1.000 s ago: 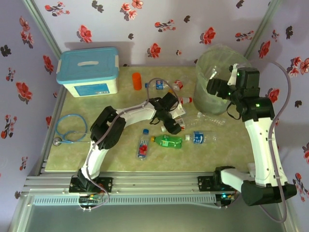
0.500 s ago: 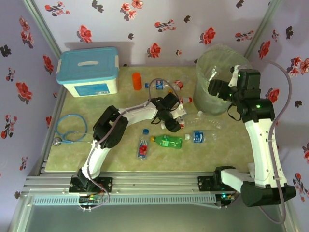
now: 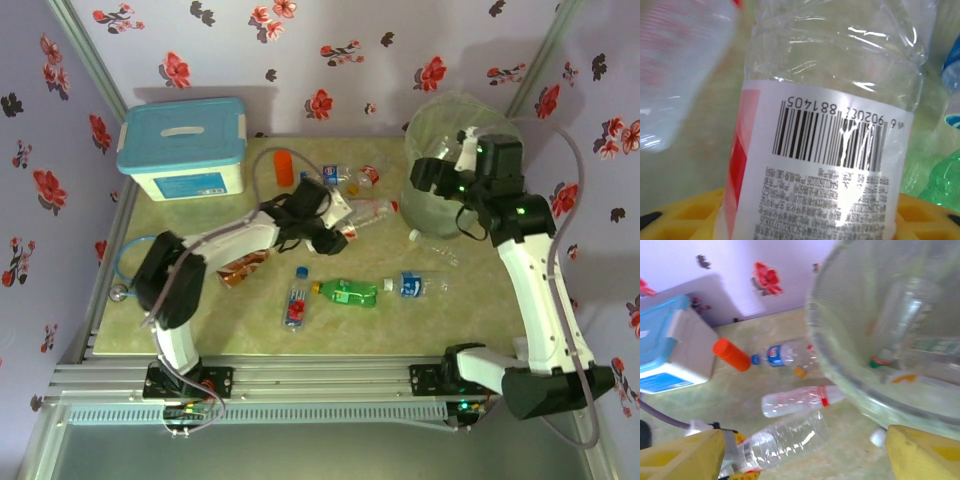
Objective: Put the plastic bottles in the bin
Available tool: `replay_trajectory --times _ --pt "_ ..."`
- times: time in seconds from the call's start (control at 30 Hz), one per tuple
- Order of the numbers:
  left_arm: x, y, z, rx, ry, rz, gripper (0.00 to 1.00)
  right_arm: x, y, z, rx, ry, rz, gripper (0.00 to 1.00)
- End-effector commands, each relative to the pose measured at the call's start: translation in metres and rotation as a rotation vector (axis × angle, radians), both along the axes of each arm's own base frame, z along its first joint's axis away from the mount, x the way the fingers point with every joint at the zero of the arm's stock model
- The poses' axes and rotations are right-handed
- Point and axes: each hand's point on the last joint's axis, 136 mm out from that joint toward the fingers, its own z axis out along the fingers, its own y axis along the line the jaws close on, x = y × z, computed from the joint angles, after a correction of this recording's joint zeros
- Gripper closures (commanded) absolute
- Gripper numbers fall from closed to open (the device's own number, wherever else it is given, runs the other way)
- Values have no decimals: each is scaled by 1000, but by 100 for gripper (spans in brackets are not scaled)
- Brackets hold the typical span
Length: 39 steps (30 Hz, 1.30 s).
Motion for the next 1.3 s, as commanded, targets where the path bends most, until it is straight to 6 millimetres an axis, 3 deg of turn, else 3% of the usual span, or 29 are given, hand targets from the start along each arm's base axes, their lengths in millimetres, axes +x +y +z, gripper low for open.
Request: replay_trajectory --times 0.0,0.13,0.23,0.33,0.6,0.9,0.97,1.07,1.27 --pt "25 15 59 -195 -113 177 52 18 38 23 97 -66 95 15" --pt "20 26 104 -365 -148 267 56 35 76 26 196 -51 180 6" --pt "19 30 121 -461 -148 308 57 45 102 24 223 -28 231 4" --pt "18 29 127 -498 -136 324 56 53 126 22 276 -18 289 3" --pt "15 23 132 -589 -113 316 56 70 159 7 388 44 368 6" --pt "10 22 134 -606 -107 290 55 78 171 -12 403 114 386 24" --pt "11 22 131 -598 -103 292 53 78 171 -10 411 113 388 34" --pt "12 22 130 -600 -100 297 44 77 171 -5 410 105 389 40" --pt "8 27 136 -624 -109 304 12 83 161 22 372 30 378 53"
